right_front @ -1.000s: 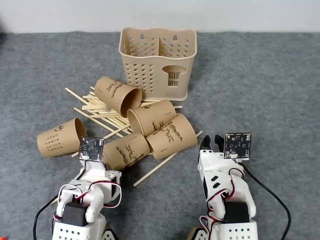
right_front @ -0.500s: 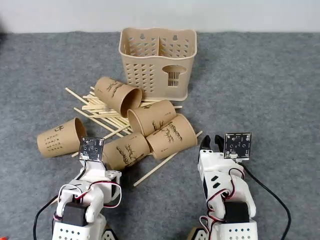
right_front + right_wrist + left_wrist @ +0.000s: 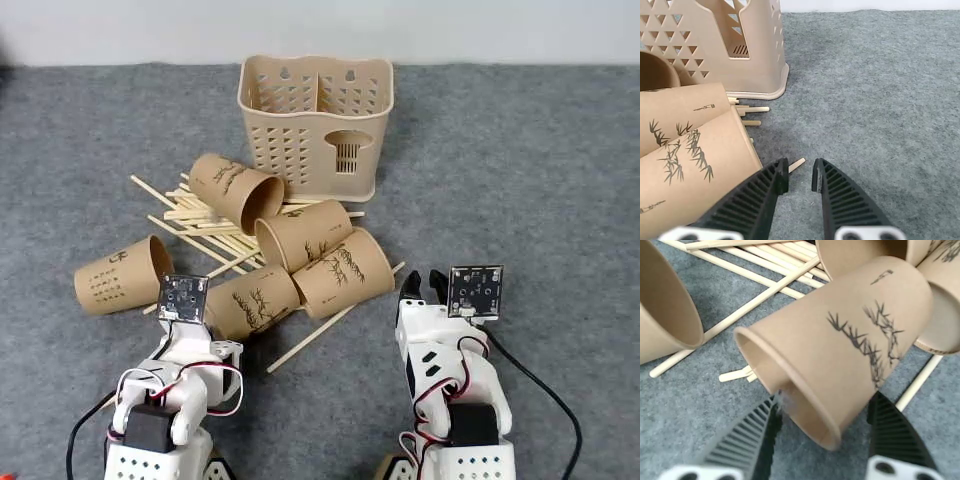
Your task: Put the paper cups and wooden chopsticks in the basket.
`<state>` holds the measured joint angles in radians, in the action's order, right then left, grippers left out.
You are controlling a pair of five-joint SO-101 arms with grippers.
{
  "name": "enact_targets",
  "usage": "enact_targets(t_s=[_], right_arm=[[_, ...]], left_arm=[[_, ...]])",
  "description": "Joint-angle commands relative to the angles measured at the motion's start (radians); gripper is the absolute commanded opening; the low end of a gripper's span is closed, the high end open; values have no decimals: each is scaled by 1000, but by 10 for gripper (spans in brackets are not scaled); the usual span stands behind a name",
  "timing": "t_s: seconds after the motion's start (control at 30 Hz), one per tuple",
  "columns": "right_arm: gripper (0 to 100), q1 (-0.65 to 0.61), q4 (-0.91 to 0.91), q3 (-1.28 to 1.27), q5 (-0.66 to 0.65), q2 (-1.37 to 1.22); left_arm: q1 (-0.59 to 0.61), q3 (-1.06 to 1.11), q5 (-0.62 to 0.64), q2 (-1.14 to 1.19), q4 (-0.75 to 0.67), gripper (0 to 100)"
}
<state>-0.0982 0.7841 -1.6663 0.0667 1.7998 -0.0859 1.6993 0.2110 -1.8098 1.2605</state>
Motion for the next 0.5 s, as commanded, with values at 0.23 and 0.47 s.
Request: enact_targets(t_s=[0.23,0.47], right_arm=[[102,5,2,-17,-8,12],[102,5,2,-17,-8,12]], left_arm=[[3,-16,8,-12,2,271],[3,-16,8,-12,2,271]])
